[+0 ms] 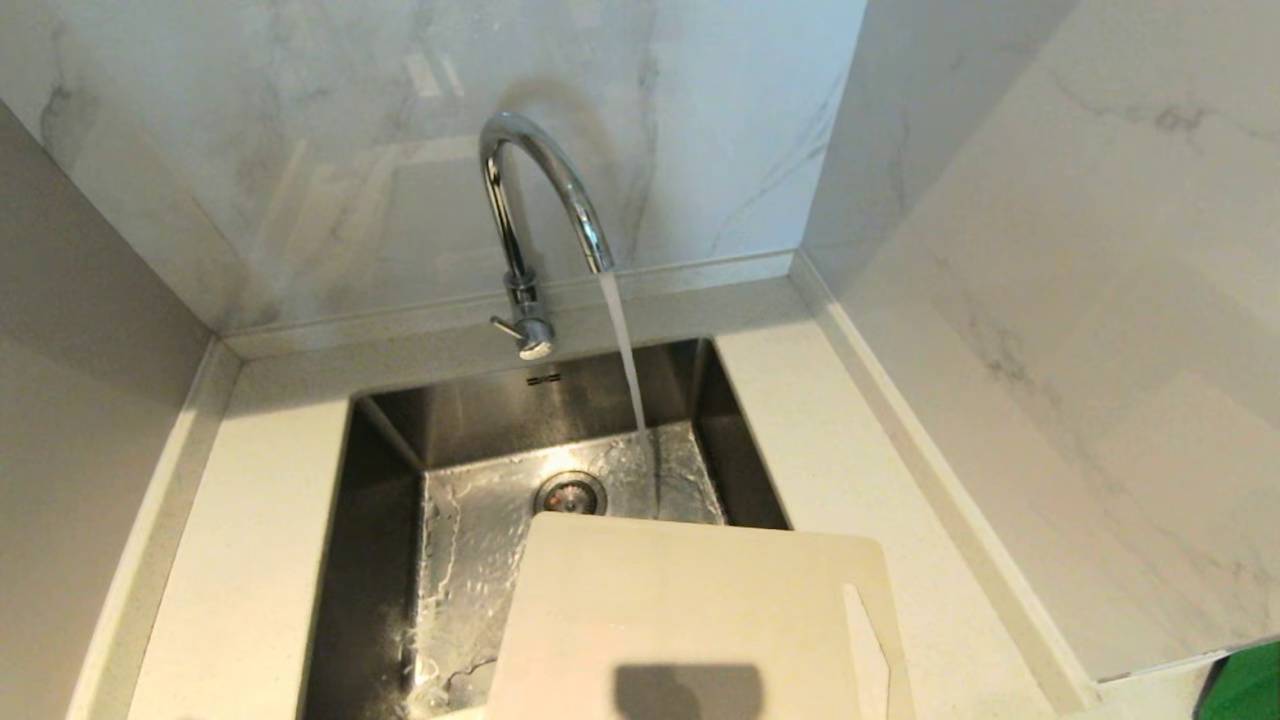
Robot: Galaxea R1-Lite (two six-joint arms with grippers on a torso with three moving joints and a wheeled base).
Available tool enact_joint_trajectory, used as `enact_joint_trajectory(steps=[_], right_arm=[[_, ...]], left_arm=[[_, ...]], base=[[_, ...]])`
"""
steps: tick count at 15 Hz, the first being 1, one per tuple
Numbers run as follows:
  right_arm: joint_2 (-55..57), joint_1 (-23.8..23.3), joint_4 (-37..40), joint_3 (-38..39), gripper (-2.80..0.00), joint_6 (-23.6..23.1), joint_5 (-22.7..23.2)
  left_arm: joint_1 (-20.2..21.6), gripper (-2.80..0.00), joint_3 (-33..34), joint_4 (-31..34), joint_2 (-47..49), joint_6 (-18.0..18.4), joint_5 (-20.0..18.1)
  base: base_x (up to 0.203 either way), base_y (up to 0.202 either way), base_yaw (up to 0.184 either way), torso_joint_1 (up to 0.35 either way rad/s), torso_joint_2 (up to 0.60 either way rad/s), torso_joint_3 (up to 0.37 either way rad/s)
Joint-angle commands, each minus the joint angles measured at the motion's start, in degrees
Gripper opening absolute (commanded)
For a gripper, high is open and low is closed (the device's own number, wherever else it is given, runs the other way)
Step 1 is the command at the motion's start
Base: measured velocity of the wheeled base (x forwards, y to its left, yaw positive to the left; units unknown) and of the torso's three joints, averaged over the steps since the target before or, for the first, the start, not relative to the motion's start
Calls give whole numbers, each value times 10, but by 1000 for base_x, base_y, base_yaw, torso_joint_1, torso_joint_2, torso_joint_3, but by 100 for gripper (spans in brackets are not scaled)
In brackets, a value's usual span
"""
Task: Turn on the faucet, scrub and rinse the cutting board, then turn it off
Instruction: Pick up the cutting board
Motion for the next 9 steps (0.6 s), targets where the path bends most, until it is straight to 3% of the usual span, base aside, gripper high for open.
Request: enact_joint_trajectory(steps=[1,4,9], right_arm=[[0,0,0,0,-280,0,0],[0,0,0,0,-280,0,0],[0,0,0,0,-280,0,0]], left_arm=[[0,-280,17,-31,1,18,-11],[0,-280,44,-45,1,-32,-30],[0,-280,44,-51,0,-46,-35]], base=[[0,0,0,0,0,0],[0,0,0,0,0,0],[0,0,0,0,0,0]])
